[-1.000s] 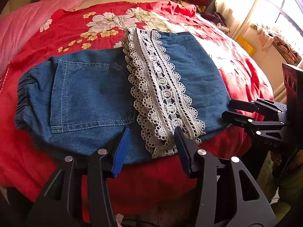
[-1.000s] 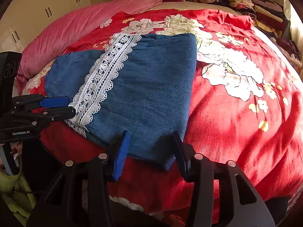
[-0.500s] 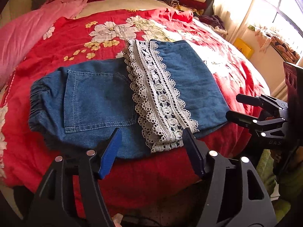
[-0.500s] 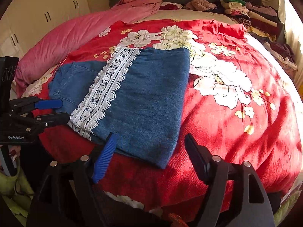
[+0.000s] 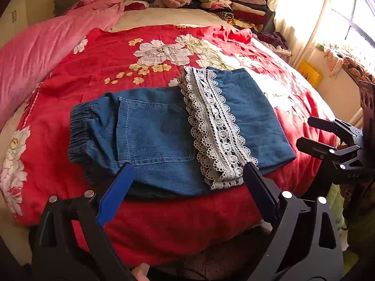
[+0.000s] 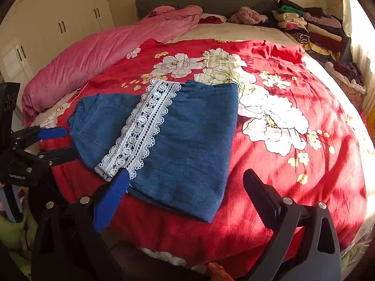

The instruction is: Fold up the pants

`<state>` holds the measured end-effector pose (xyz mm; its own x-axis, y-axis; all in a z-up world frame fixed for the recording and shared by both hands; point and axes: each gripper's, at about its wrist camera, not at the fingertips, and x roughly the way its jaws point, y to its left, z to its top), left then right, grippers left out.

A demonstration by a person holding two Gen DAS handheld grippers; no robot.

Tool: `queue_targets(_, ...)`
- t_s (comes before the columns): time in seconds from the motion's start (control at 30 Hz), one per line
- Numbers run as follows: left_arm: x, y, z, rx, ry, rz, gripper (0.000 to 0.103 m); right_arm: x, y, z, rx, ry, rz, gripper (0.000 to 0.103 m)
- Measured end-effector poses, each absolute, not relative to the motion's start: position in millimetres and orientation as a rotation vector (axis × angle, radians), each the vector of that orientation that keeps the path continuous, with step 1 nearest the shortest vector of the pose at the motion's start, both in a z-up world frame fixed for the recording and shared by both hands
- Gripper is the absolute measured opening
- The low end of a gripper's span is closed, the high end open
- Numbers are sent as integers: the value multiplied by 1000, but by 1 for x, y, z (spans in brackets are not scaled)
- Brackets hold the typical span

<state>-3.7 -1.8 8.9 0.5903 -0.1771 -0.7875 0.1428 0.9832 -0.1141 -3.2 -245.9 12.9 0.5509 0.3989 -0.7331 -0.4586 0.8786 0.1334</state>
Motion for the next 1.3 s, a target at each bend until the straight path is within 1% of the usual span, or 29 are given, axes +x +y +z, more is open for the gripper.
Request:
queue_targets(0.2, -5, 12, 9, -60, 916, -152, 93, 2, -234, 27, -84, 830, 533, 97)
queue_targets(0.5, -8, 41, 3, -119, 917, -97, 93, 14, -195, 47, -125, 812, 614, 98)
queue_targets(0.77, -6, 92, -14, -261, 940, -9, 93, 34, -132, 61, -181, 816, 744, 98)
queue_targets(0.93, -5, 116, -24, -341, 945, 24, 93, 47, -83, 61, -235, 837, 838, 98)
queue_targets(1.17, -2, 126, -37, -429, 929, 0, 93, 75, -22, 46, -282, 921, 940, 98)
queue_targets(1.2, 0, 126, -39, -440, 925, -8, 91, 79, -14, 42, -294, 932, 947, 98)
queue_targets(1.27, 2, 125, -42, -459, 920, -26, 80, 85, 2, 35, -316, 954, 967, 98)
queue_targets(1.3, 4, 125, -43, -468, 922, -37, 68, 88, 10, 31, -329, 962, 973, 98)
